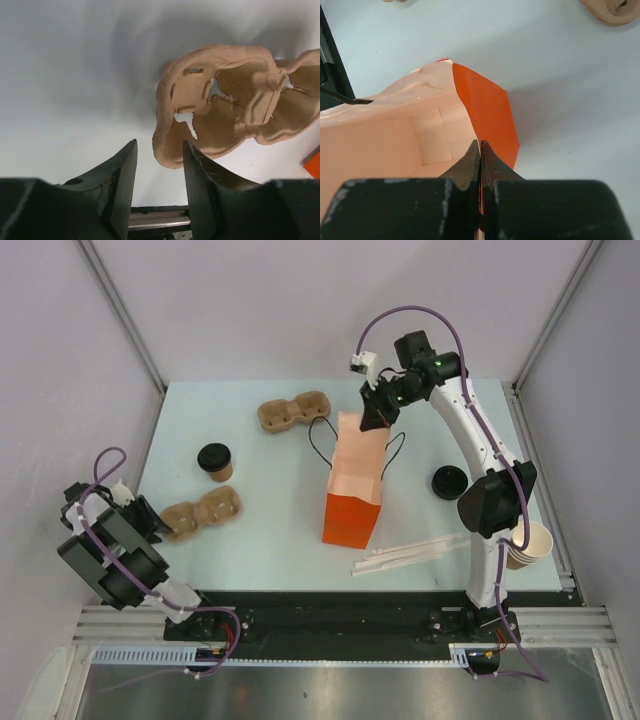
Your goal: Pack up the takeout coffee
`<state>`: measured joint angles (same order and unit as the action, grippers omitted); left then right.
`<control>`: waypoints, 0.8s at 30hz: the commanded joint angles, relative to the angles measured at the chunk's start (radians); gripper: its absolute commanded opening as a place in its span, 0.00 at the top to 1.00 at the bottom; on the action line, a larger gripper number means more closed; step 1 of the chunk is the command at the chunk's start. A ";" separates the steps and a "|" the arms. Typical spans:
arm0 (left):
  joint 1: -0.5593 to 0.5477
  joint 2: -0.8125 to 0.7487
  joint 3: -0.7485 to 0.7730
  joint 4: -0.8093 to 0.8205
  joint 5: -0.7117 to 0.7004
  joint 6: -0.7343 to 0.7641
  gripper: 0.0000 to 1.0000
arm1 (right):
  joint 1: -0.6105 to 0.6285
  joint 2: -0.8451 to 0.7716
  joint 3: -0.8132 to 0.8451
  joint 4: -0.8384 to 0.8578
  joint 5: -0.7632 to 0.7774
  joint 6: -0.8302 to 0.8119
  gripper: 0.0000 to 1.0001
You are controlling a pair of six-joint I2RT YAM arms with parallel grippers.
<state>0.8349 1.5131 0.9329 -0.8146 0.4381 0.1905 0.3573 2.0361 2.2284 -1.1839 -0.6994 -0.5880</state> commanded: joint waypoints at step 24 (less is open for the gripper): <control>-0.439 0.005 0.193 -0.124 0.021 0.432 0.93 | -0.001 -0.042 0.019 0.009 -0.017 -0.007 1.00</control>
<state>0.4877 1.5166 1.0248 -0.8604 0.4480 0.4355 0.3569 2.0361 2.2292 -1.1847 -0.6994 -0.5880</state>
